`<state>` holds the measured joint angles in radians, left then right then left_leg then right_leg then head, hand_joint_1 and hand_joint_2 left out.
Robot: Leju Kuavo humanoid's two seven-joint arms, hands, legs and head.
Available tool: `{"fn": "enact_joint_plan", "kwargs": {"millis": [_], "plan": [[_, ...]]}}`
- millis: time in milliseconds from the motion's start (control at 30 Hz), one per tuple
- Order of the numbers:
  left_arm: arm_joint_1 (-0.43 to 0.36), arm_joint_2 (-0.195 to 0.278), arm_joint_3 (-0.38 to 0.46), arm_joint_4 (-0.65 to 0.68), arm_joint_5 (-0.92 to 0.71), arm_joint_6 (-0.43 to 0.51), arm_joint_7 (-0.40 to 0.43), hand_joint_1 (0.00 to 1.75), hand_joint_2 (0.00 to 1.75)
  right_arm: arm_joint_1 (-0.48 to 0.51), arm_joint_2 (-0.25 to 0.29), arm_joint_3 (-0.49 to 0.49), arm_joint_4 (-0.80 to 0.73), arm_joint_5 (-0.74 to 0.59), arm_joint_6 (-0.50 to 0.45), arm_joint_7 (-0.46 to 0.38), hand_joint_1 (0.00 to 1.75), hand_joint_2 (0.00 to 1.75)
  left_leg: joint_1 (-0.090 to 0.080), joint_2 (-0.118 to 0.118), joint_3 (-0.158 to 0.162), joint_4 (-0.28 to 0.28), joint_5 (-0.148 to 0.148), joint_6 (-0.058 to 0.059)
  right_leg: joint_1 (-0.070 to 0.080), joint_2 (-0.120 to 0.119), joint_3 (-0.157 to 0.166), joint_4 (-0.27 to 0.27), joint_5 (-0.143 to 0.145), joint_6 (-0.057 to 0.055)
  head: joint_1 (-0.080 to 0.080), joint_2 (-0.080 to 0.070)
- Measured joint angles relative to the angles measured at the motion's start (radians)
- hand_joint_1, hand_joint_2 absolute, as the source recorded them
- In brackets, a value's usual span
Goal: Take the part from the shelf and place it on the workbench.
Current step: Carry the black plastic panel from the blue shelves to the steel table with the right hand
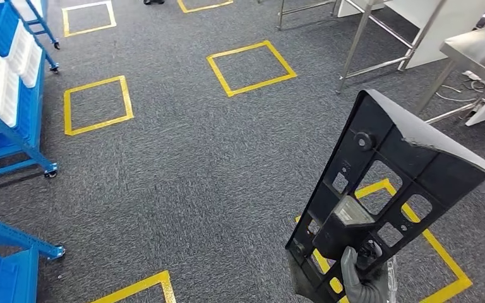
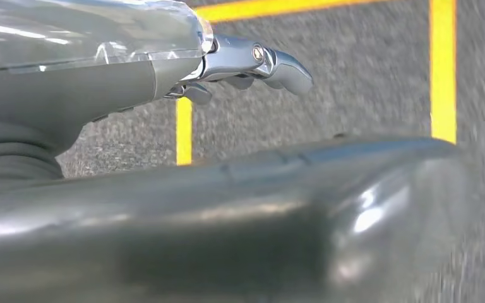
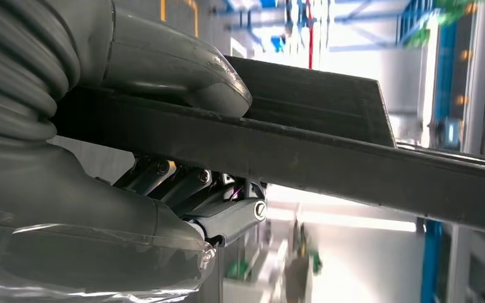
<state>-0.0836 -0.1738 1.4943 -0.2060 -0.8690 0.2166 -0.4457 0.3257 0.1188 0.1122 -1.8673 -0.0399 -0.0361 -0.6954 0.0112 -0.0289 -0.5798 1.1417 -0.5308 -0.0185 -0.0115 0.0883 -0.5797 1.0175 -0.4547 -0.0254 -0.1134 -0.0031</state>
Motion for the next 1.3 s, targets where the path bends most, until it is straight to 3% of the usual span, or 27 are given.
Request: {"fn": "enact_joint_plan", "kwargs": {"millis": [67,100,167,200,233,300,333,400,433,500,567,600,667,733,767,833,900,933,967,1000,1067,1133,1200,1233,1300], "plan": [[0.002,-0.001,-0.006,0.000,-0.009,-0.009,0.003,0.00,0.00,0.011,0.007,-0.012,-0.017,0.008,0.005,0.000,1.75,1.75,0.002,-0.059,0.046,-0.112,0.039,0.008,-0.002,0.027,-0.006,0.004,0.002,0.009,0.000,0.000],[0.002,-0.001,-0.008,0.000,-0.013,-0.012,0.005,0.00,0.00,0.016,0.010,-0.018,-0.024,0.013,0.007,0.000,1.75,1.75,0.001,-0.076,0.053,-0.132,0.040,0.010,-0.005,0.041,-0.011,0.005,0.004,0.016,0.000,0.000],[0.003,-0.002,-0.017,0.000,-0.020,-0.016,0.011,0.00,0.00,0.027,0.016,-0.028,-0.039,0.024,0.009,0.000,1.75,1.75,0.000,-0.057,0.058,-0.142,0.044,0.018,-0.009,0.066,-0.018,0.003,0.011,0.032,0.000,0.000],[0.003,-0.003,-0.021,0.000,-0.023,-0.018,0.013,0.00,0.00,0.034,0.018,-0.032,-0.045,0.028,0.009,0.000,1.75,1.75,0.001,-0.043,0.061,-0.149,0.048,0.024,-0.008,0.055,-0.023,0.006,0.008,0.038,0.000,0.000],[0.002,-0.004,-0.025,0.000,-0.025,-0.020,0.015,0.00,0.00,0.039,0.019,-0.036,-0.051,0.032,0.009,0.000,1.75,1.75,0.003,-0.027,0.065,-0.157,0.054,0.030,-0.006,0.028,-0.032,0.024,-0.005,0.041,0.000,0.000],[0.004,-0.004,-0.029,0.000,-0.029,-0.022,0.017,0.00,0.00,0.042,0.021,-0.041,-0.058,0.037,0.007,-0.001,1.75,1.75,0.002,0.007,0.067,-0.166,0.059,0.038,-0.002,-0.046,-0.078,0.118,-0.062,0.045,0.001,0.000],[0.006,-0.004,-0.030,0.000,-0.032,-0.022,0.020,0.00,0.00,0.044,0.021,-0.042,-0.060,0.039,0.005,0.000,1.75,1.75,0.000,0.025,0.066,-0.166,0.058,0.040,-0.002,-0.067,-0.110,0.185,-0.096,0.047,0.001,0.000],[0.009,-0.006,-0.034,0.000,-0.039,-0.023,0.026,0.00,0.00,0.052,0.022,-0.045,-0.063,0.040,0.001,0.000,1.75,1.75,-0.002,0.060,0.064,-0.164,0.055,0.041,-0.005,-0.082,-0.147,0.272,-0.123,0.052,0.001,0.000],[0.009,-0.008,-0.038,0.000,-0.043,-0.024,0.028,0.00,0.00,0.057,0.022,-0.047,-0.065,0.040,0.000,0.000,1.75,1.75,-0.002,0.076,0.065,-0.163,0.053,0.039,-0.006,-0.086,-0.138,0.262,-0.109,0.054,0.001,0.000],[0.008,-0.012,-0.046,0.000,-0.050,-0.025,0.031,0.00,0.00,0.064,0.022,-0.052,-0.071,0.041,-0.003,0.000,1.75,1.75,-0.002,0.102,0.068,-0.158,0.046,0.033,-0.006,-0.116,-0.066,0.141,-0.051,0.054,0.001,0.000],[0.008,-0.015,-0.053,0.000,-0.058,-0.025,0.034,0.00,0.00,0.068,0.022,-0.054,-0.077,0.044,-0.010,0.000,1.75,1.75,-0.007,0.123,0.071,-0.150,0.037,0.022,0.000,-0.163,-0.002,0.030,-0.019,0.043,0.001,0.000],[0.007,-0.016,-0.056,0.000,-0.061,-0.024,0.037,0.00,0.00,0.070,0.022,-0.054,-0.080,0.046,-0.017,0.000,1.75,1.75,-0.010,0.133,0.074,-0.148,0.033,0.017,0.003,-0.176,0.008,0.008,-0.018,0.037,0.001,0.000],[0.005,-0.018,-0.062,0.000,-0.070,-0.022,0.040,0.00,0.00,0.073,0.022,-0.054,-0.082,0.053,-0.035,0.000,1.75,1.75,-0.011,0.152,0.080,-0.147,0.029,0.007,0.006,-0.157,0.005,0.006,-0.018,0.025,0.001,0.000],[0.003,-0.020,-0.070,0.000,-0.075,-0.019,0.041,0.00,0.00,0.078,0.021,-0.054,-0.084,0.058,-0.050,0.000,1.75,1.75,-0.006,0.129,0.078,-0.130,0.011,-0.005,0.003,-0.133,0.004,0.001,-0.014,0.013,0.001,0.000],[0.003,-0.021,-0.073,0.000,-0.076,-0.019,0.042,0.00,0.00,0.079,0.021,-0.054,-0.086,0.059,-0.055,0.000,1.75,1.75,-0.003,0.102,0.066,-0.099,-0.012,-0.009,0.000,-0.121,0.004,-0.001,-0.011,0.008,0.001,0.000],[0.006,-0.021,-0.077,0.000,-0.079,-0.019,0.044,0.00,0.00,0.078,0.021,-0.053,-0.088,0.059,-0.064,0.000,1.75,1.75,0.001,0.051,0.011,0.022,-0.077,-0.014,0.000,-0.097,0.001,-0.001,-0.008,0.000,0.001,0.000],[0.010,-0.021,-0.078,0.000,-0.078,-0.022,0.048,0.00,0.00,0.079,0.021,-0.052,-0.088,0.060,-0.074,0.000,1.75,1.75,0.001,0.038,-0.048,0.143,-0.118,-0.014,0.002,-0.067,0.000,0.000,-0.006,-0.003,0.001,0.000],[0.011,-0.020,-0.078,0.000,-0.077,-0.027,0.051,0.00,0.00,0.081,0.021,-0.051,-0.087,0.060,-0.078,0.000,1.75,1.75,0.001,0.037,-0.059,0.158,-0.110,-0.013,0.002,-0.052,0.000,0.002,-0.006,-0.004,0.001,0.000],[0.011,-0.017,-0.078,0.000,-0.074,-0.033,0.054,0.00,0.00,0.082,0.021,-0.049,-0.087,0.060,-0.082,0.000,1.75,1.75,0.001,0.035,-0.052,0.135,-0.084,-0.010,0.003,-0.037,0.001,0.003,-0.006,-0.004,0.001,0.000],[0.010,-0.014,-0.078,0.000,-0.072,-0.040,0.056,0.00,0.00,0.084,0.020,-0.046,-0.087,0.060,-0.086,0.000,1.75,1.75,0.000,0.028,-0.028,0.076,-0.044,-0.005,0.003,-0.022,0.001,0.005,-0.006,-0.003,0.001,0.000],[0.009,-0.006,-0.078,0.000,-0.067,-0.049,0.058,0.00,0.00,0.089,0.017,-0.040,-0.088,0.059,-0.091,0.000,1.75,1.75,0.001,-0.018,0.028,-0.062,0.019,0.007,0.004,0.003,0.000,0.007,-0.005,0.000,0.001,0.000],[0.009,0.000,-0.078,0.000,-0.063,-0.057,0.058,0.00,0.00,0.094,0.012,-0.032,-0.087,0.058,-0.099,0.000,1.75,1.75,-0.002,-0.052,0.053,-0.129,0.035,0.015,0.000,0.025,-0.007,0.009,-0.001,0.012,0.001,0.000],[0.008,0.003,-0.078,0.000,-0.061,-0.068,0.058,0.00,0.00,0.098,0.005,-0.025,-0.086,0.064,-0.126,0.000,1.75,1.75,-0.004,-0.039,0.056,-0.139,0.038,0.022,-0.004,0.045,-0.013,0.005,0.004,0.028,0.001,0.000],[0.007,0.004,-0.078,0.000,-0.059,-0.072,0.057,0.00,0.00,0.100,0.000,-0.022,-0.083,0.072,-0.148,0.000,1.75,1.75,-0.002,-0.030,0.059,-0.146,0.042,0.027,-0.003,0.037,-0.015,0.007,0.002,0.034,0.001,0.000],[0.007,0.006,-0.077,0.000,-0.055,-0.078,0.057,0.00,0.00,0.099,-0.011,-0.014,-0.073,0.087,-0.189,0.000,1.75,1.75,0.003,-0.011,0.065,-0.160,0.051,0.039,0.000,-0.015,-0.038,0.056,-0.032,0.043,0.001,0.000]]}}
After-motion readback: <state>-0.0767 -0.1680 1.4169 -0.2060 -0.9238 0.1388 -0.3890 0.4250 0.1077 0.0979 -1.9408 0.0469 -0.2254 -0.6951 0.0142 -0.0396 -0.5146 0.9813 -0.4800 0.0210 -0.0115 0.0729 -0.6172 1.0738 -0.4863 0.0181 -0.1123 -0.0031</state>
